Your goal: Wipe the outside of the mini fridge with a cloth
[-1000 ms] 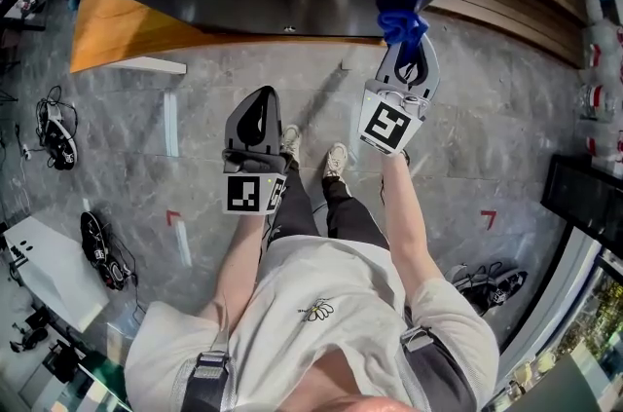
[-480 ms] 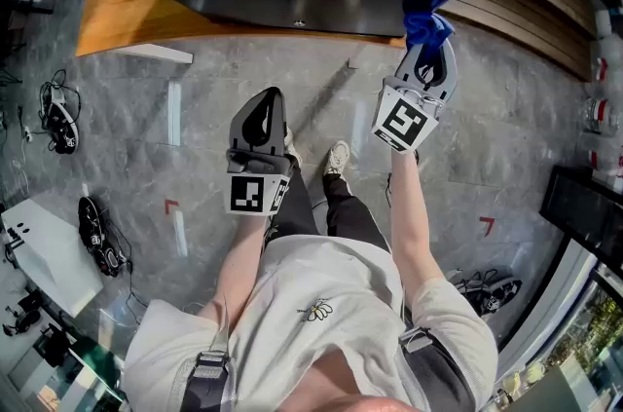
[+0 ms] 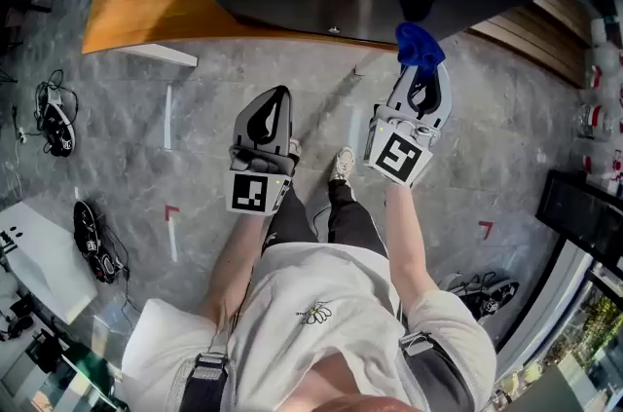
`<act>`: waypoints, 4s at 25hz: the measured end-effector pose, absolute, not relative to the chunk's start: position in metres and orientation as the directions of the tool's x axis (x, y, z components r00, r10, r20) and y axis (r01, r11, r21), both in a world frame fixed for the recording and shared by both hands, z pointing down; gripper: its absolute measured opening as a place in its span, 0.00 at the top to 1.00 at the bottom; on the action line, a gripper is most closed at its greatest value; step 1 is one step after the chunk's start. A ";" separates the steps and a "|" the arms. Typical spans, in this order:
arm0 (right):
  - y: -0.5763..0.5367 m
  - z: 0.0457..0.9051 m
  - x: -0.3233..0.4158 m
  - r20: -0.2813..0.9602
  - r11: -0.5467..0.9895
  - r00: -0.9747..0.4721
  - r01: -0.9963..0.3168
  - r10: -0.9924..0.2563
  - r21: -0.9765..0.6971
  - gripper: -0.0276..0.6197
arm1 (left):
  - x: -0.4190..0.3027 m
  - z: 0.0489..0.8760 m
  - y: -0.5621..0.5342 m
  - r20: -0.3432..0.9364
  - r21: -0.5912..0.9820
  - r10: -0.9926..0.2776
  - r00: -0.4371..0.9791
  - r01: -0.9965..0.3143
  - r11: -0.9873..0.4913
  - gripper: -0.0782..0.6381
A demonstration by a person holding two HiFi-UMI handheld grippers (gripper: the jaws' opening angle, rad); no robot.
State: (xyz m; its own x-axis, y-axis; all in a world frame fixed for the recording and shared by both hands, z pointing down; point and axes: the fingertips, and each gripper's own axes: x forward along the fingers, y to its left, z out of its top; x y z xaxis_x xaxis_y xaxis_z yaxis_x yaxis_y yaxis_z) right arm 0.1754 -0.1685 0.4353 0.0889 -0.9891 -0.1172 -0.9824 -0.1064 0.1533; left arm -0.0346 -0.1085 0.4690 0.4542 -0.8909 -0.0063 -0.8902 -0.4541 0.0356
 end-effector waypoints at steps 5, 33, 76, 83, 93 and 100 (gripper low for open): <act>-0.176 0.443 0.060 -0.142 0.046 -0.052 -0.998 -0.989 0.049 0.86 | -0.097 0.473 -0.117 -0.024 0.017 -0.911 0.411 -0.911 -0.411 0.88; -0.248 0.522 -0.119 -0.005 0.127 -0.128 -0.988 -0.992 0.089 0.86 | -0.237 0.513 -0.117 0.048 0.047 -0.954 0.297 -0.954 -0.295 0.88; -0.201 0.519 0.244 -0.024 -0.192 0.190 -0.972 -0.981 0.134 0.86 | 0.020 0.525 -0.118 0.033 0.075 -0.893 0.449 -0.892 -0.446 0.88; -0.206 0.529 0.285 0.010 -0.294 0.296 -0.952 -0.955 0.089 0.86 | 0.022 0.529 -0.121 0.033 0.082 -0.895 0.444 -0.894 -0.441 0.88; -0.175 0.510 0.297 -0.018 -0.346 0.345 -0.936 -0.938 0.061 0.86 | 0.003 0.522 -0.121 0.020 0.089 -0.908 0.419 -0.905 -0.416 0.88; -0.169 0.506 0.163 -0.045 -0.080 0.080 -0.997 -0.996 0.012 0.86 | -0.042 0.517 -0.125 0.000 0.077 -0.925 0.379 -0.923 -0.378 0.88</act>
